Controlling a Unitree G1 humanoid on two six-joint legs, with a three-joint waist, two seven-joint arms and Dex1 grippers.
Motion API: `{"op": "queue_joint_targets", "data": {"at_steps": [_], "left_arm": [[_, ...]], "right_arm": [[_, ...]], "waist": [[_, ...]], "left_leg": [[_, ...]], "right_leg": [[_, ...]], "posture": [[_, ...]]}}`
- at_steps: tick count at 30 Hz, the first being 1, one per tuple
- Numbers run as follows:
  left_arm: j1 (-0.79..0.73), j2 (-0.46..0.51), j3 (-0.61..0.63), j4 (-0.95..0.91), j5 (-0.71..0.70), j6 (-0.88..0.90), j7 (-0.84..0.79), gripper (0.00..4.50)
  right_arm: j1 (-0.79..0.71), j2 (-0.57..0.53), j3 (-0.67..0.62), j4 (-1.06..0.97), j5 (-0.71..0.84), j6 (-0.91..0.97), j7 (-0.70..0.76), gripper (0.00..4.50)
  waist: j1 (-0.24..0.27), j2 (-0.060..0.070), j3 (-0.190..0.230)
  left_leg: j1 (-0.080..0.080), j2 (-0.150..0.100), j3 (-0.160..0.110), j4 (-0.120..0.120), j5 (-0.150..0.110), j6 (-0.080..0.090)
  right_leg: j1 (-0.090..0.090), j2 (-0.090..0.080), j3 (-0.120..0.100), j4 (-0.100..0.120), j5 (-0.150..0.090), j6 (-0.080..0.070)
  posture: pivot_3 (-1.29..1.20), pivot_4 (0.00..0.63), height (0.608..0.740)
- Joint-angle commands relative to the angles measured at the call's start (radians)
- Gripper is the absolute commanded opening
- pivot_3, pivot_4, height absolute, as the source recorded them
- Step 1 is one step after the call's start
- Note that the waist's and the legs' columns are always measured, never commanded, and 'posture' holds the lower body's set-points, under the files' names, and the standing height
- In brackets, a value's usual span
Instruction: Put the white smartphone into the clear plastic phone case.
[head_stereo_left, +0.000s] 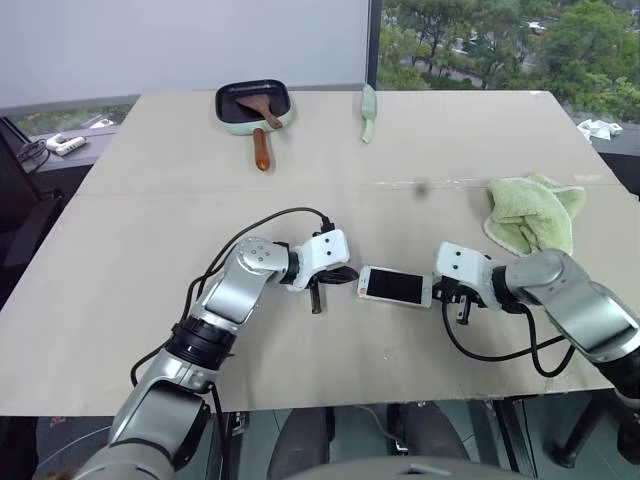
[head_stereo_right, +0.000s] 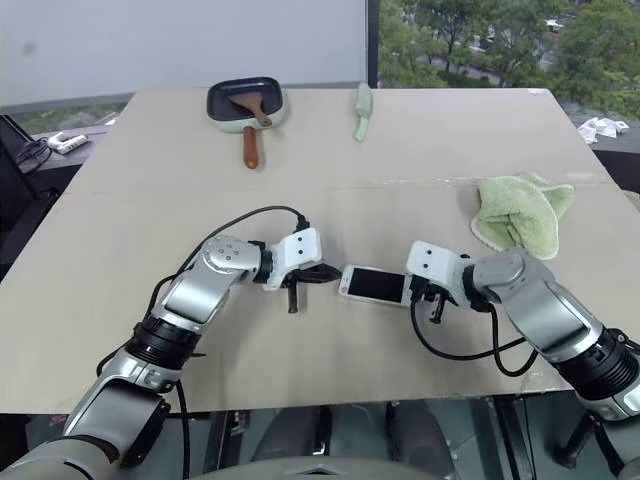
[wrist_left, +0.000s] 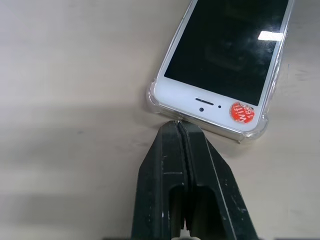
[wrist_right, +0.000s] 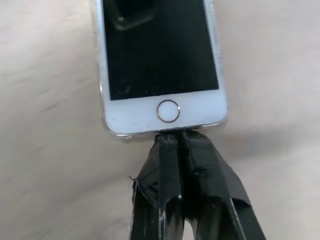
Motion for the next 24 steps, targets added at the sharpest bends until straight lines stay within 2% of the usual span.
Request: {"op": "queue_joint_targets", "data": {"at_steps": [1,8,11,15,18,24], "left_arm": [[-0.017,-0.034,-0.01,-0.052,-0.04,-0.002,-0.003,0.0],[-0.015,0.013,0.035,-0.074,-0.04,0.019,0.004,0.0],[-0.022,0.044,0.062,-0.082,-0.05,0.028,0.005,0.0],[-0.028,0.013,0.139,-0.128,-0.168,0.111,0.017,0.0],[-0.01,0.009,0.148,-0.158,-0.208,0.139,0.017,0.0],[0.005,-0.07,0.166,-0.168,-0.297,0.168,0.07,0.0]], "right_arm": [[-0.034,0.044,-0.012,0.01,-0.018,-0.074,-0.032,0.01],[-0.013,0.018,-0.083,0.057,-0.055,-0.126,-0.064,0.01],[0.021,0.003,-0.164,0.068,-0.034,-0.138,-0.084,0.01],[0.095,0.024,-0.28,0.029,0.015,-0.102,-0.116,0.01],[0.157,0.028,-0.336,-0.013,0.054,-0.082,-0.124,0.01],[0.218,0.219,-0.457,-0.047,0.185,-0.166,-0.196,0.01]], "waist": [[-0.002,0.0,0.0],[0.002,0.0,0.001],[0.007,0.0,0.001],[0.012,0.0,0.001],[0.013,0.0,0.001],[0.005,0.0,0.001]], "left_leg": [[-0.001,0.0,0.0,0.0,0.0,0.0],[-0.002,0.0,0.0,-0.001,0.0,0.0],[-0.006,0.0,0.0,-0.001,0.0,0.0],[-0.015,0.0,-0.002,-0.001,0.0,0.0],[-0.022,0.0,-0.002,-0.001,0.0,0.0],[-0.02,-0.001,-0.002,-0.001,-0.001,0.002]], "right_leg": [[-0.001,0.0,0.0,0.0,0.0,0.0],[-0.002,0.0,0.001,0.0,0.0,0.0],[-0.006,0.0,0.0,-0.001,0.0,0.0],[-0.013,-0.001,-0.002,0.0,0.0,0.0],[-0.019,-0.002,-0.002,-0.001,0.0,0.001],[-0.018,-0.002,0.0,0.001,-0.001,0.001]], "posture": [[0.0,0.15,0.74],[0.0,0.15,0.74],[0.0,0.15,0.74],[0.0,0.15,0.74],[0.0,0.15,0.74],[0.0,0.15,0.74]]}}
